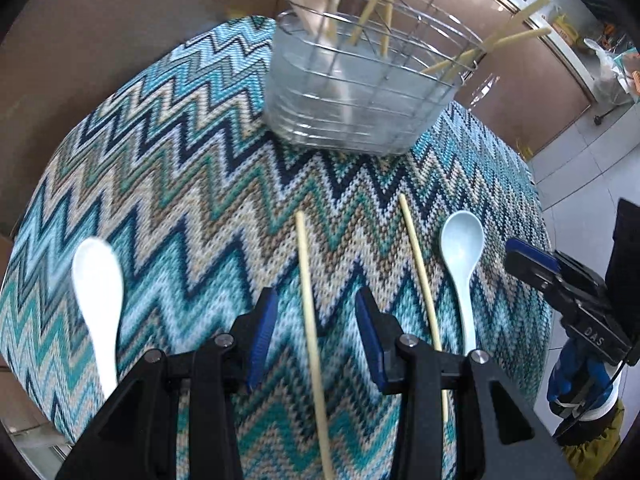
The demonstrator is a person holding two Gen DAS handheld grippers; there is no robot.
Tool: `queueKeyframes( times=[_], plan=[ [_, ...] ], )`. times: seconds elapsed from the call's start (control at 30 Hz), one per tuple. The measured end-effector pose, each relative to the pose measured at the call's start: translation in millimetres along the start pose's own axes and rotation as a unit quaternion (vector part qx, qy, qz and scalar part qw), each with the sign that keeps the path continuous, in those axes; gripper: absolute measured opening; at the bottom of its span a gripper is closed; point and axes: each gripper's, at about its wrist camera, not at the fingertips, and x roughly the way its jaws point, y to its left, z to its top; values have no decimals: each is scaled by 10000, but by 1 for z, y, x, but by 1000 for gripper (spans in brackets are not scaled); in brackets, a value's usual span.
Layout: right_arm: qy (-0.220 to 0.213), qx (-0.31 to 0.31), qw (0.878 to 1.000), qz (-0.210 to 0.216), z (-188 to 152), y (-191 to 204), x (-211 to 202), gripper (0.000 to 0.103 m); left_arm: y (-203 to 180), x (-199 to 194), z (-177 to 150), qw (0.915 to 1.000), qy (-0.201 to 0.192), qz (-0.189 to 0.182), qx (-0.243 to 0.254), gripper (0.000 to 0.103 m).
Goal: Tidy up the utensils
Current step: 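Grasp a white spoon with the right tool while the left tool grasps a chopstick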
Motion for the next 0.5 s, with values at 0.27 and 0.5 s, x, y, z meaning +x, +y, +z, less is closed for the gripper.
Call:
queueKeyframes(
  times=[0.27,0.5],
  plan=[
    [450,133,9988,146,21,-25,43,29,1,27,25,9989,409,206,-72,37],
    [759,48,9964,380,31,-34,62,17,0,38,34,9979,606,224,-69,16]
  ],
)
